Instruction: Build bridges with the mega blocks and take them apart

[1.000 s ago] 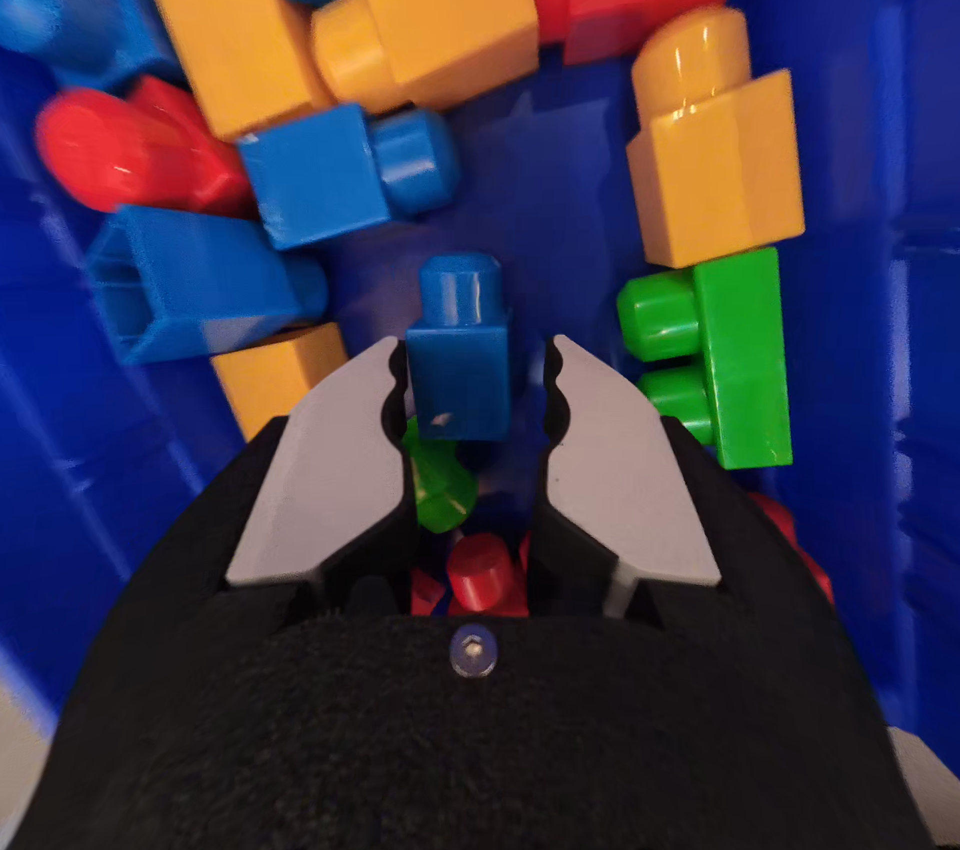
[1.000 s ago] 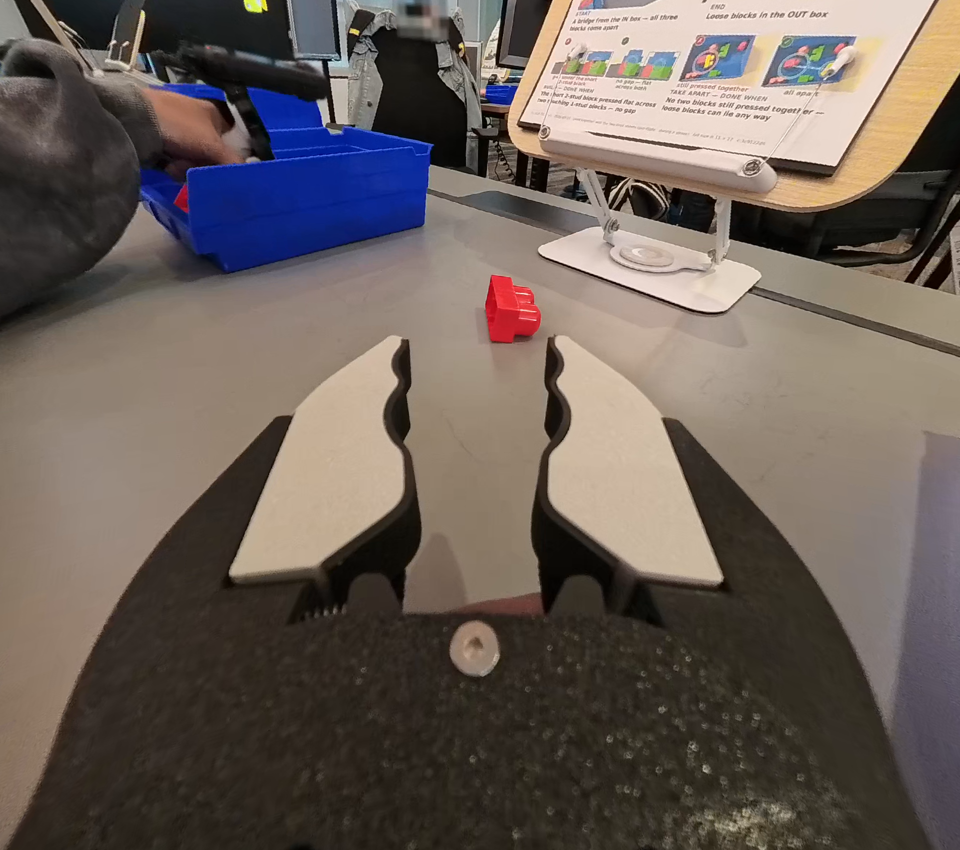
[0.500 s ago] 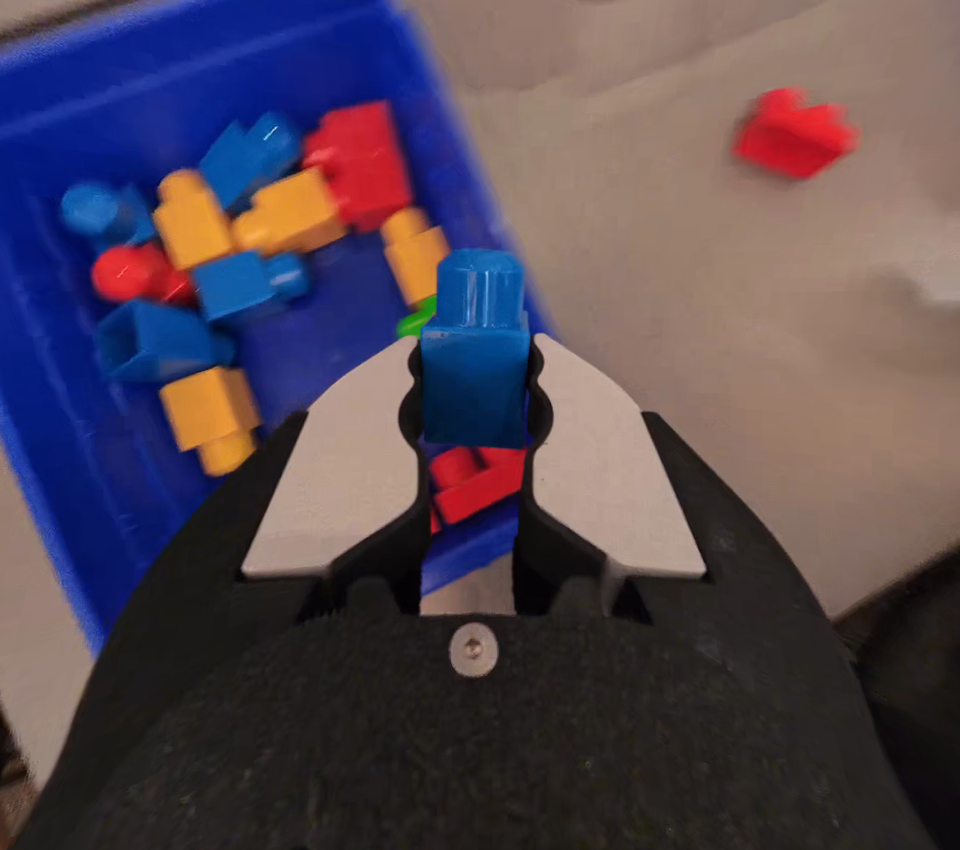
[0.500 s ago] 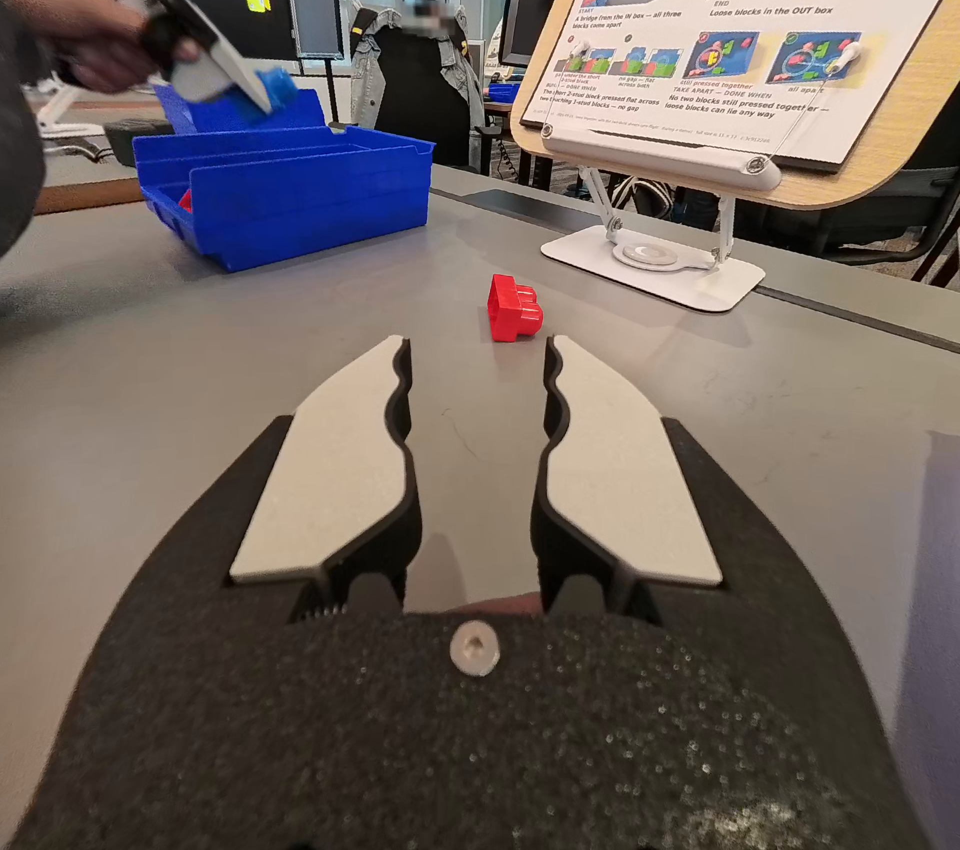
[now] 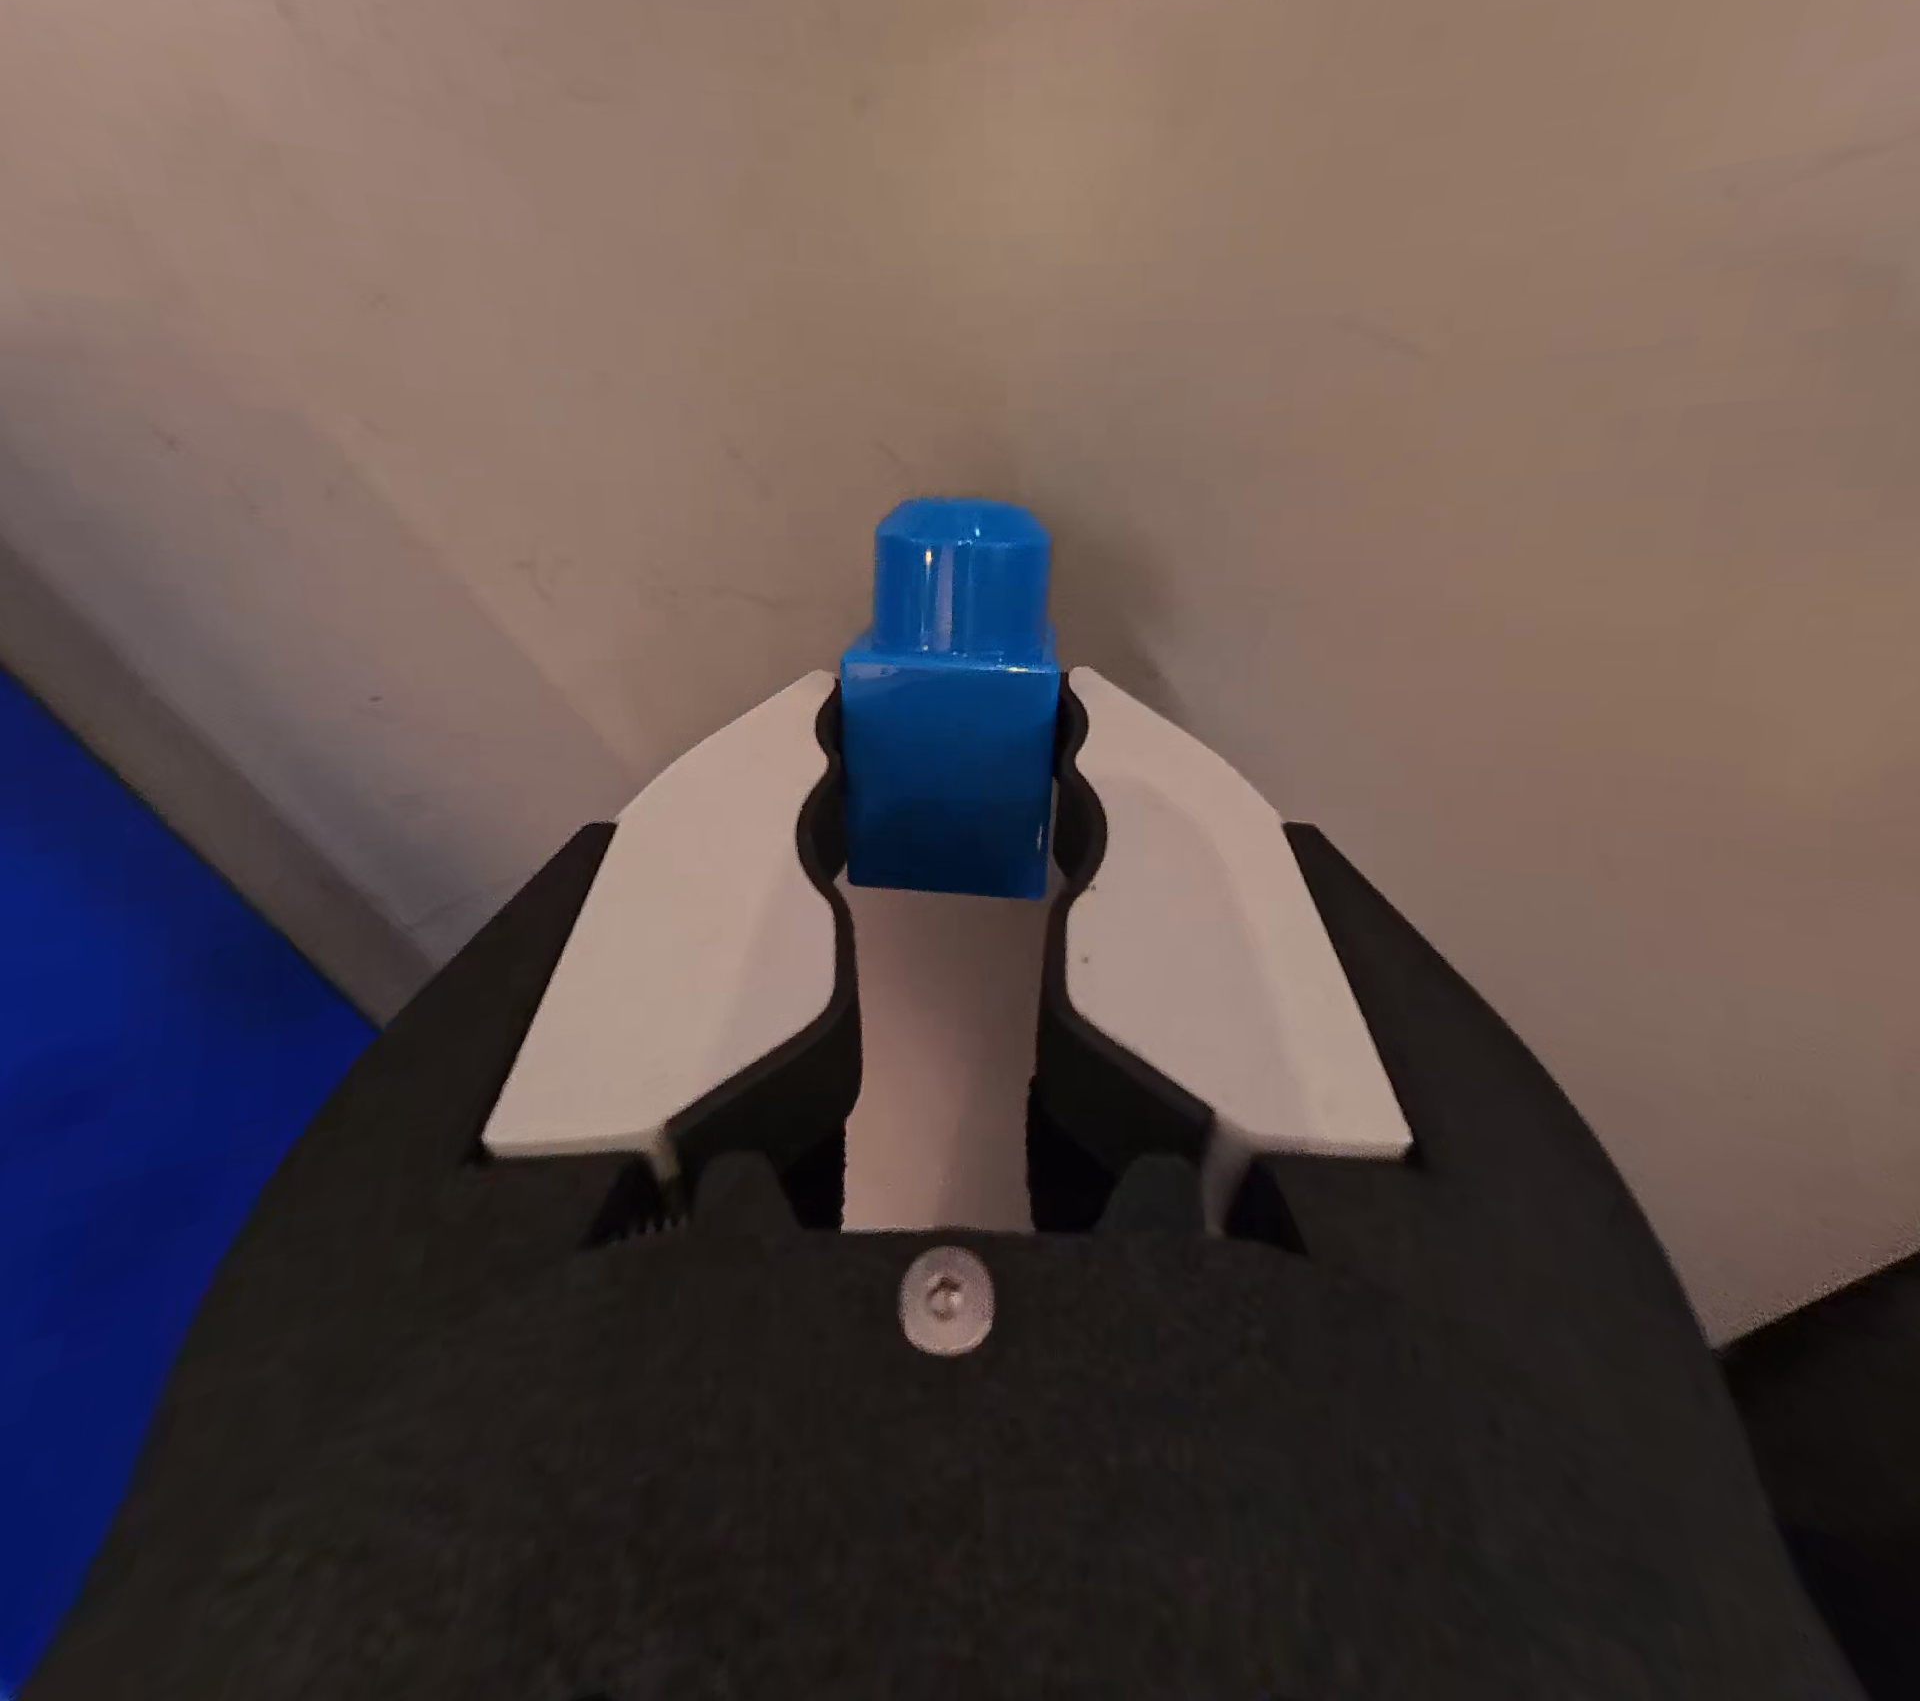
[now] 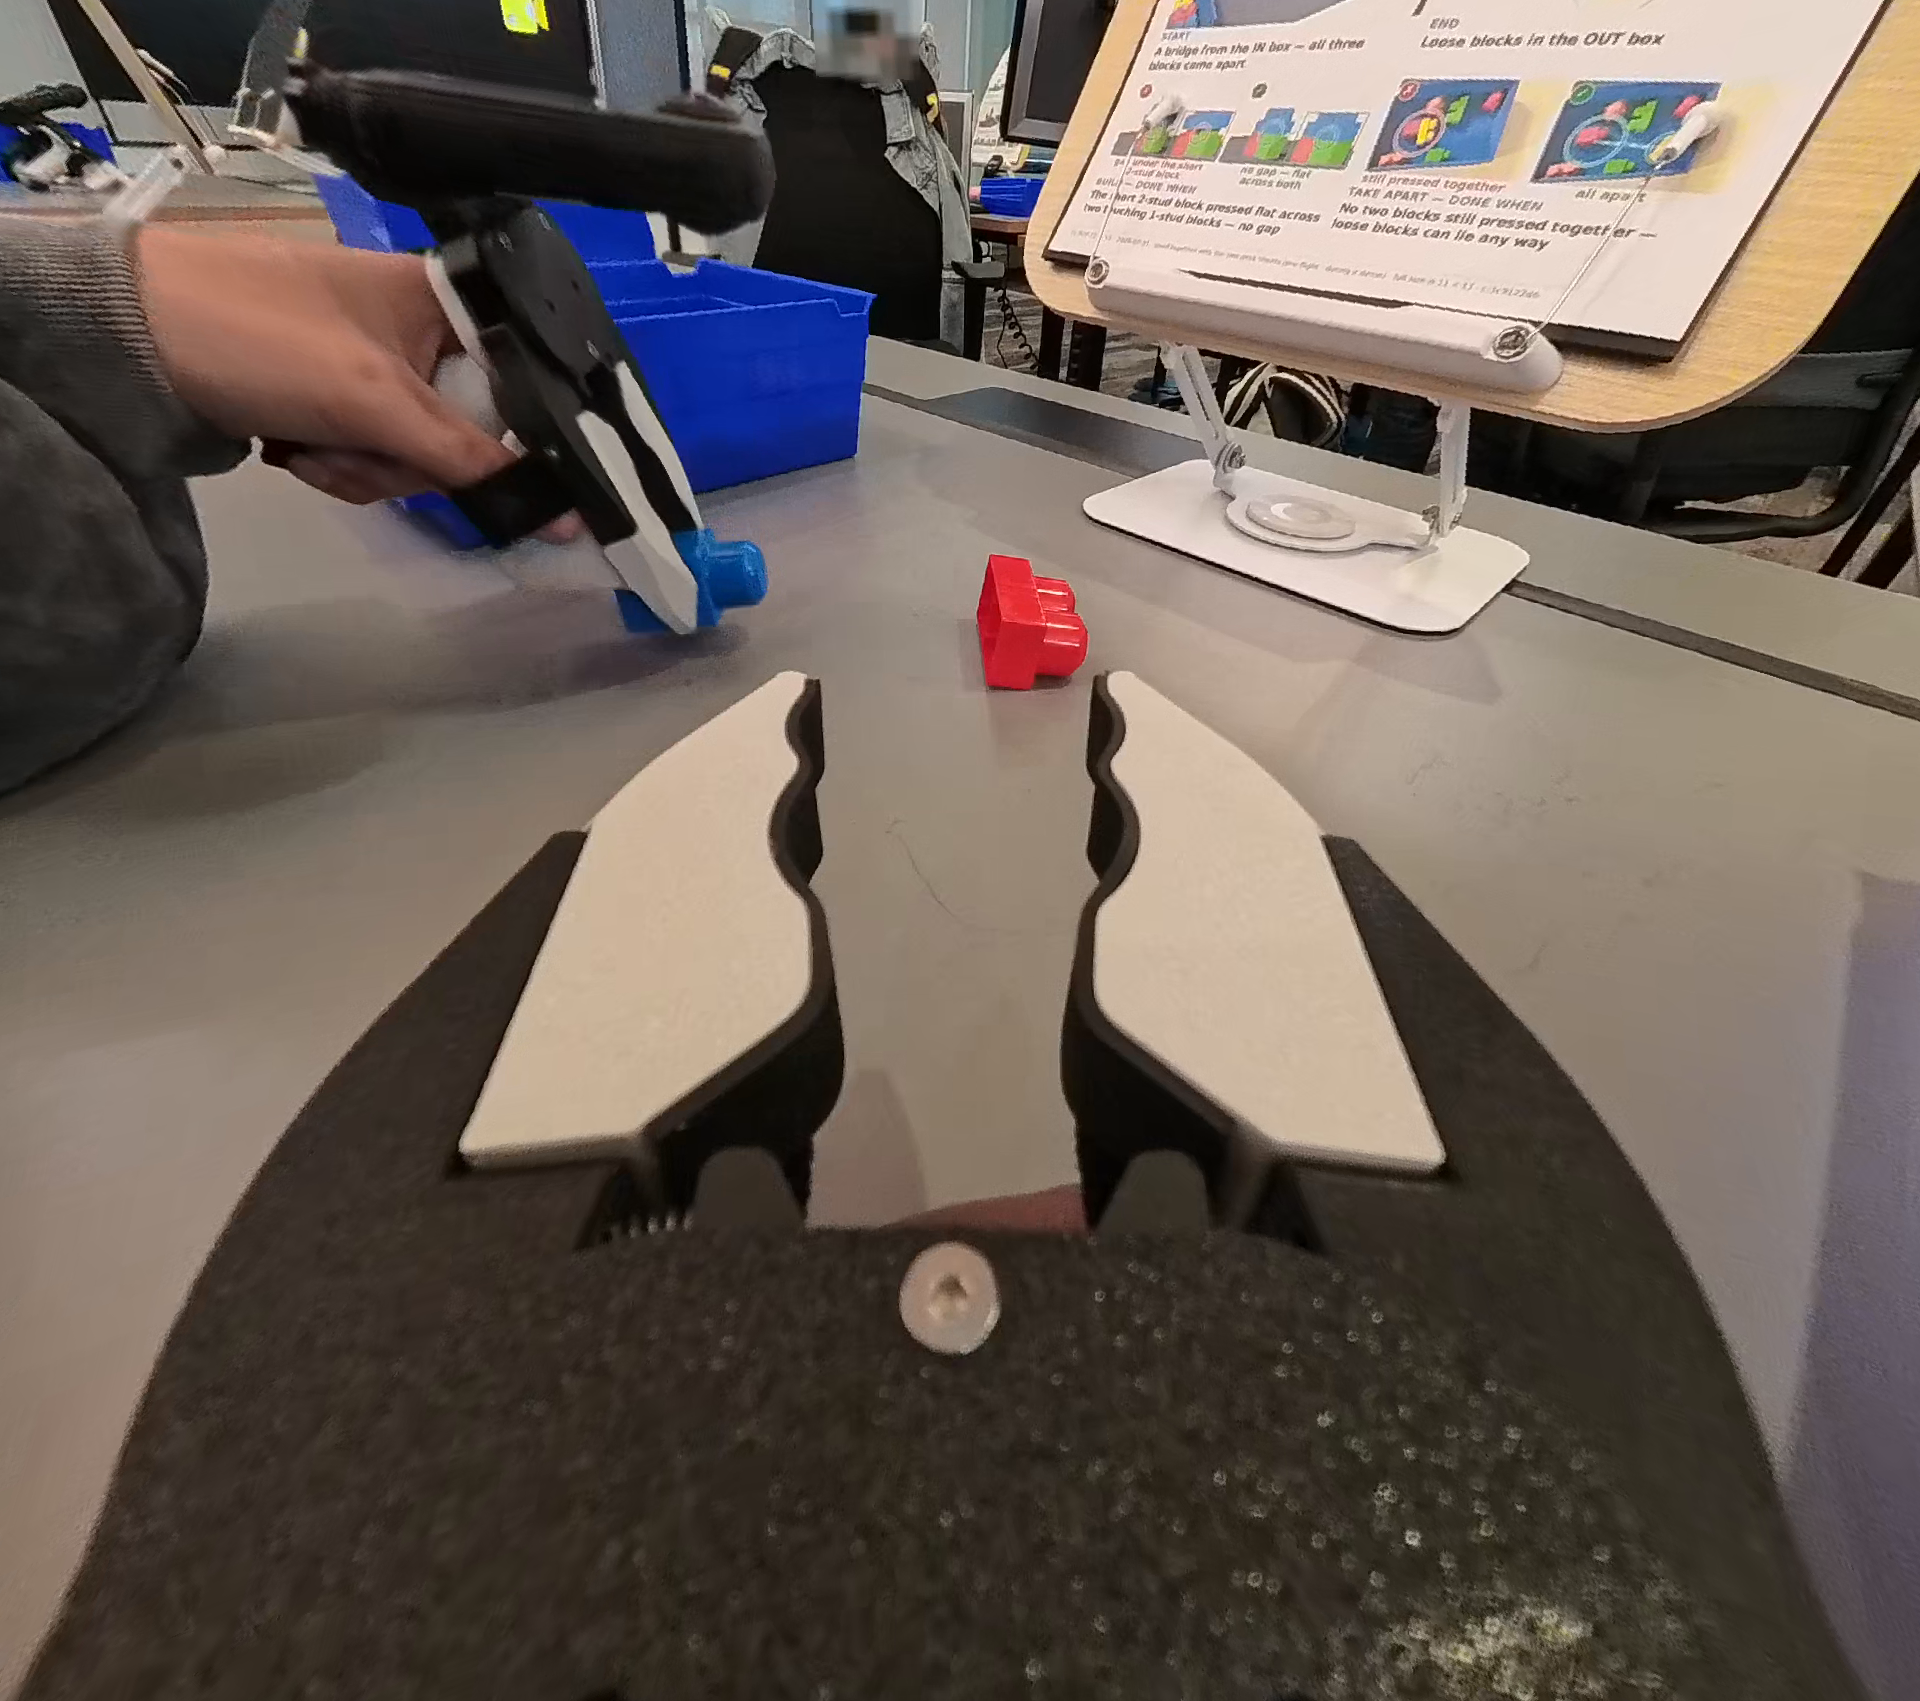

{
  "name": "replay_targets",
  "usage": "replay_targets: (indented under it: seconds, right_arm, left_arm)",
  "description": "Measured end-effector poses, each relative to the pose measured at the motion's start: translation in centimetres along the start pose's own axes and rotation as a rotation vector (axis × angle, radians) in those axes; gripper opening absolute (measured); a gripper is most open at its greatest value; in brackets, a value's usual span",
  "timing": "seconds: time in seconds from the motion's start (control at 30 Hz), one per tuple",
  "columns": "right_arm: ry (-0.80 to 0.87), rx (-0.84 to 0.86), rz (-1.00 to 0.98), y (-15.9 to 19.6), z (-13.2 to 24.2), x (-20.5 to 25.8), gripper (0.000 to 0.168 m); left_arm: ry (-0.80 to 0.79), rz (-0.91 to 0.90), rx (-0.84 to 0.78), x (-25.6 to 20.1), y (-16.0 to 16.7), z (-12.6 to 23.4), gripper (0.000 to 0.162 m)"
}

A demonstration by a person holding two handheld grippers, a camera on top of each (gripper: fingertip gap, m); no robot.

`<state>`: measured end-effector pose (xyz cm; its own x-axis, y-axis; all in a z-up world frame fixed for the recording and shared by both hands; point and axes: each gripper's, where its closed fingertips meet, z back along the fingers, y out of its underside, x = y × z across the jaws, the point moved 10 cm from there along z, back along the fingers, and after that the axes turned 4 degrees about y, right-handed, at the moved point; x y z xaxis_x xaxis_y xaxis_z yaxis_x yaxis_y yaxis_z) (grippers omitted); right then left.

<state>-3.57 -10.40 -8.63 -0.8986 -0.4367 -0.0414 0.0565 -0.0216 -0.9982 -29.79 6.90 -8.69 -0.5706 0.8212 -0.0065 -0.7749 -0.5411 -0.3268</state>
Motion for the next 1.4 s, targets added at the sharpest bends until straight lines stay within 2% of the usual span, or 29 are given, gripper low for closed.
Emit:
replay_targets:
  seconds: [0.3,0.4,0.53,0.63,0.7,0.8,0.9,1.0,1.1,1.2,1.27,1.4]
  right_arm:
    - [-0.006,0.001,0.000,0.0,0.0,0.0,0.049]
    - [-0.005,-0.003,-0.003,0.0,0.1,0.0,0.049]
    - [-0.004,-0.003,-0.015,0.0,0.1,-0.1,0.049]
    - [-0.003,0.001,-0.022,0.0,0.0,-0.2,0.049]
    - [-0.003,0.005,-0.027,0.0,0.0,-0.3,0.048]
    - [-0.004,0.004,-0.032,0.1,0.0,-0.3,0.048]
    - [-0.002,0.002,-0.031,0.0,0.0,-0.3,0.048]
    - [-0.002,-0.001,-0.028,0.0,0.0,-0.3,0.048]
    - [-0.003,-0.005,-0.031,0.0,0.1,-0.3,0.047]
    - [-0.010,0.000,-0.034,0.1,0.0,-0.3,0.047]
    - [-0.012,0.006,-0.036,0.1,0.0,-0.3,0.047]
    - [-0.006,0.011,-0.032,0.1,-0.1,-0.3,0.047]
  left_arm:
    - [0.026,0.019,0.012,0.1,0.2,-1.3,0.036]
    - [0.025,0.037,-0.016,0.1,0.5,-0.7,0.050]
    - [0.091,0.058,-0.200,-0.7,2.4,4.7,0.061]
    - [0.157,0.103,-0.393,-0.2,5.7,10.4,0.063]
    - [0.137,0.155,-0.471,1.3,8.6,13.5,0.063]
    - [0.004,0.231,-0.451,5.1,12.7,16.2,0.071]
    - [-0.108,0.295,-0.419,9.0,14.9,16.9,0.075]
    - [-0.161,0.200,-0.440,11.8,14.3,16.6,0.074]
    - [-0.185,-0.057,-0.442,14.1,12.1,15.0,0.066]
    - [-0.064,-0.222,-0.354,16.4,8.9,12.4,0.069]
    - [-0.039,-0.296,-0.279,18.3,6.9,10.7,0.069]
    - [0.024,-0.367,-0.176,21.9,3.8,7.8,0.067]
